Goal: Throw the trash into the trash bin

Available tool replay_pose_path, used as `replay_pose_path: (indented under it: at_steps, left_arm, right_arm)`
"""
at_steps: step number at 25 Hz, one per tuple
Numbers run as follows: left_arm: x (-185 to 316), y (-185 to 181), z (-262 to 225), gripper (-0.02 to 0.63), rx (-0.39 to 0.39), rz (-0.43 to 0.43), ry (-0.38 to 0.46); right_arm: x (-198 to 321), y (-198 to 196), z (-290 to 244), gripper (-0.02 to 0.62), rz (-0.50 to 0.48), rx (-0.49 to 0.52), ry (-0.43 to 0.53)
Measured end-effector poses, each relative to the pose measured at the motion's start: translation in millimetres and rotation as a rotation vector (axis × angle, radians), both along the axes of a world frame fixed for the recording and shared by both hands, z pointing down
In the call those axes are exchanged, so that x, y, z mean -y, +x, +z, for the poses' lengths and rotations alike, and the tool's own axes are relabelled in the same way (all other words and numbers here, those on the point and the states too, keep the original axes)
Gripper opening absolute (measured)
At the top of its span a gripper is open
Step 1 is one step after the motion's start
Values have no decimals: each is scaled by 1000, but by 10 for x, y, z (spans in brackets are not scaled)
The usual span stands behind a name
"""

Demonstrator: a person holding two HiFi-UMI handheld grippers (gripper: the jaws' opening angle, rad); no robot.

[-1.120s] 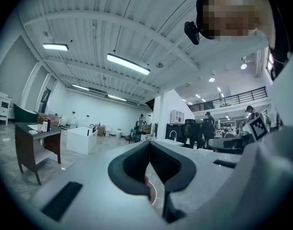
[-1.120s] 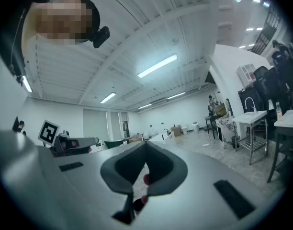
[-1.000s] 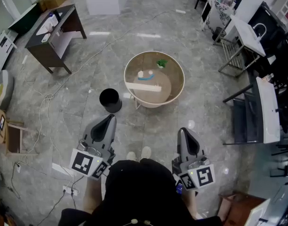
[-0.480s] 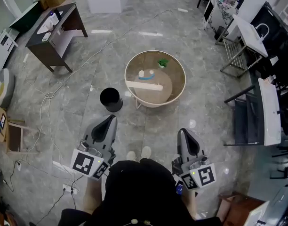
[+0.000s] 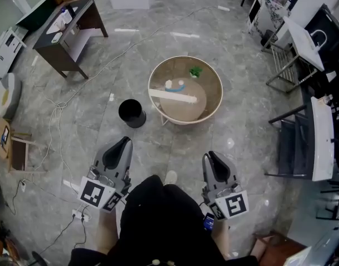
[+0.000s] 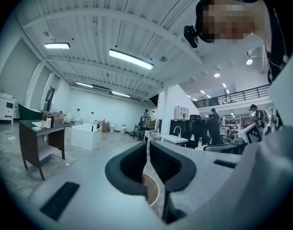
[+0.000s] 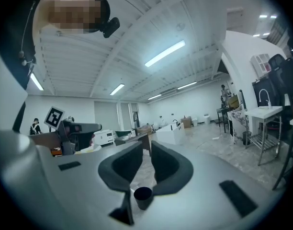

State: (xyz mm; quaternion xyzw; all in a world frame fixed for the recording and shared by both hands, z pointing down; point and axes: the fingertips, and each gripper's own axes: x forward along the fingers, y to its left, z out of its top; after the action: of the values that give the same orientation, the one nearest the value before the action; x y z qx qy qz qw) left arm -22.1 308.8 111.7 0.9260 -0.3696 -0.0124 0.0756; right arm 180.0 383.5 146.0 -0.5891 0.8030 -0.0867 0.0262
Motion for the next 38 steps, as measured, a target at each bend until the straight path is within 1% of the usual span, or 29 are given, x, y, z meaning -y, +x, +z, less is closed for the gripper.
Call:
replay_pose_path:
  at_steps: [2,3,4,6,8,14,19,24,29,32,35,38]
  left_arm:
    - [14,8,48,8,-10,-6,-16]
    - [21,19,73,9,-10,-7,-21]
    - [29,39,103,25,-6,-4,-26]
    - [52,95,159,106,6,6,-32]
    - [108,136,197,124,11,8,-26]
    - [384,160,299,124,-23,11,-49]
    - [798,93,355,124,-44,15,-53]
    - [1429,0,408,124,-64,26,-58]
    - [2162,-55,527,123,-51,40,-75]
    - [2565,-153,608,93,-46,47,-95]
    - [2874,-247,731,78,-39,35,-126]
    - [3019,-304,855,78,-29,14,-175]
  right_arm:
    - [80,-16,72,68,-38,-1,-4]
    - [108,-13,147,80,-55,-16,-22]
    - [121,5,257,89,-69,-44,-54]
    - [142,51,466,104,-86,-101,-121]
    - [225,50,531,109,-107,-128,-141]
    - [534,-45,719,132,-170,-156,-182]
    - [920,-161,914,138,-189,-222,-237]
    - [1490,-275,1300,141,-204,-319,-341]
    - [2188,-306,1747,144,-191,-428,-431]
    - [2547,-325,2038,146,-199,-488,-503]
    - [2875,-292,2410,163,-228,-567,-575]
    - [3134,-219,2816,166,-278,-628,-645]
